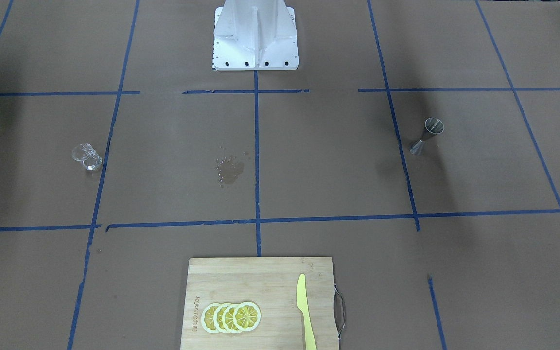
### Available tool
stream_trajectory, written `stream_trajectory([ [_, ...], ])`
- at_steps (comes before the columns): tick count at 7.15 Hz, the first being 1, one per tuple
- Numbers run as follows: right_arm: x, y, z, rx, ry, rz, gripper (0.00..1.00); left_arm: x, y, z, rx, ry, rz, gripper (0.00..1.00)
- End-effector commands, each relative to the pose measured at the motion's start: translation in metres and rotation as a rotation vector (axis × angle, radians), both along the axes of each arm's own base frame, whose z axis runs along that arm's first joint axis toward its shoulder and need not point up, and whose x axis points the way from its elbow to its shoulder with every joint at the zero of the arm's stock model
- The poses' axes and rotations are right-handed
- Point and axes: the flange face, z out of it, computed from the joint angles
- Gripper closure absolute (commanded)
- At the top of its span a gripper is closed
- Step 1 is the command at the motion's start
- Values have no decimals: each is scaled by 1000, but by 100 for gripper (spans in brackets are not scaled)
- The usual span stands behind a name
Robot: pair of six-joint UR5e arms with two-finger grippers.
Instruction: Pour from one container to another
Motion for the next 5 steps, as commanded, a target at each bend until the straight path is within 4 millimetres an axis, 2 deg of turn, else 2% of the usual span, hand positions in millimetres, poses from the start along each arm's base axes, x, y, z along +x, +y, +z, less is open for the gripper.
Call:
stream_trajectory([
  [1, -4, 5, -14, 20, -73, -19, 0, 0, 1, -16, 80, 2, 1, 0],
  [3, -2, 5, -11, 22, -63, -17, 0, 4, 5, -30, 222, 12, 6, 0],
  [5, 2, 10, -6, 8, -59, -6, 0, 31, 8, -47, 174, 116, -6, 0],
])
